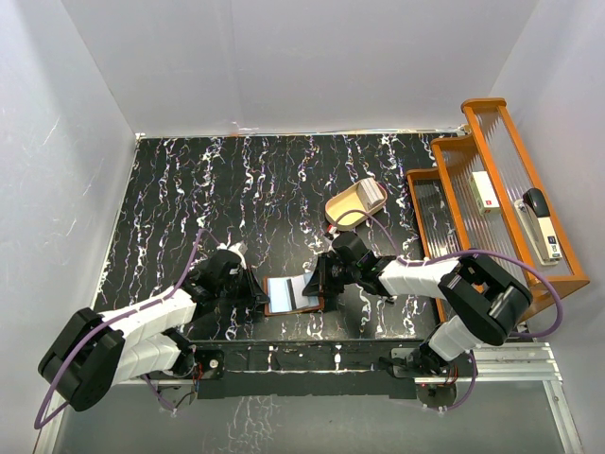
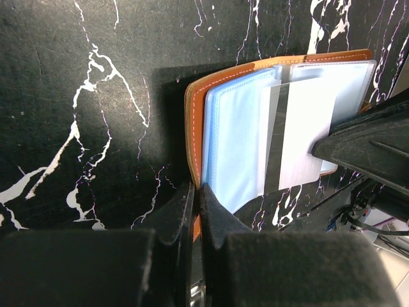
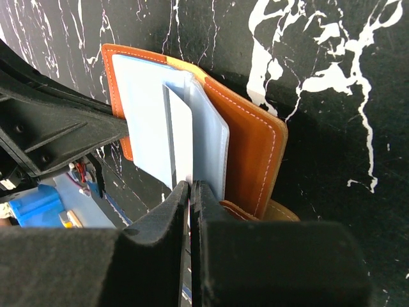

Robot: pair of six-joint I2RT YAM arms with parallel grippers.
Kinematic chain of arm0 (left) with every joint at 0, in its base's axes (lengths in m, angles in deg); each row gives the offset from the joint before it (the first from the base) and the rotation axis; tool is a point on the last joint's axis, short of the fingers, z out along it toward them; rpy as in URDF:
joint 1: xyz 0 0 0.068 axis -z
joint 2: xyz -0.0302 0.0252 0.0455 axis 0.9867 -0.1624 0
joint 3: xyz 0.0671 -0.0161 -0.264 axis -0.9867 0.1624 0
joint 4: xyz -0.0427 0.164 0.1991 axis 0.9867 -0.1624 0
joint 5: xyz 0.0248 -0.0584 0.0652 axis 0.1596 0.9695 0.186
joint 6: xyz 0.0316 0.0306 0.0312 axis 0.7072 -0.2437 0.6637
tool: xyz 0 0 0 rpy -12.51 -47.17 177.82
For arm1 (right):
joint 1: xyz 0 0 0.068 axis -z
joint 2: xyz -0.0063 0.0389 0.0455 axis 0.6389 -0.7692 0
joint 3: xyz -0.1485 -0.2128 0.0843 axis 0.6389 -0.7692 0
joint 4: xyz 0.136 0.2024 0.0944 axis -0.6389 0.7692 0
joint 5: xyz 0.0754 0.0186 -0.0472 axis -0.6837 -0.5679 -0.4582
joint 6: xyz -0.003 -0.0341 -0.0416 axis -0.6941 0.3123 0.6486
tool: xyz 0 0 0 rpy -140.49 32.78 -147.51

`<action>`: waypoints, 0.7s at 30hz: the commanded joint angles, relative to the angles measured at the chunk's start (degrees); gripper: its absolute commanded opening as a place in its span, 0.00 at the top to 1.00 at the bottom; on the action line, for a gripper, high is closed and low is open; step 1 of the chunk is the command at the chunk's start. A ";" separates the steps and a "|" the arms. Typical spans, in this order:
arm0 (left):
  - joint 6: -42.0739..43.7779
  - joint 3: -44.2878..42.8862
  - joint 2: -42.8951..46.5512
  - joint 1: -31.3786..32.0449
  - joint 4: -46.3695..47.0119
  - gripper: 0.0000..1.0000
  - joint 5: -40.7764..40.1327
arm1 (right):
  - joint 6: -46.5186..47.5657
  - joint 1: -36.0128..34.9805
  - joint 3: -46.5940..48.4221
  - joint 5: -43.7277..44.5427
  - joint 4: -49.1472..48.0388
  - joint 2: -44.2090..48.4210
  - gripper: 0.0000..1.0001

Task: Put the credit cards into the card holder
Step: Insert the credit card into the card holder.

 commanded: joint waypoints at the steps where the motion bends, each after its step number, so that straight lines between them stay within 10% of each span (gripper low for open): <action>1: -0.93 0.79 -0.52 0.25 0.39 1.00 0.78 | -1.08 -0.22 -0.43 0.84 -1.33 0.33 0.98; 11: -2.74 1.32 -0.02 0.25 2.31 1.00 1.94 | -2.30 -0.23 -0.32 1.66 -2.17 0.22 0.98; 21: -3.44 1.80 1.61 0.25 1.87 1.00 1.55 | 1.22 -0.18 1.55 6.73 6.80 4.78 0.71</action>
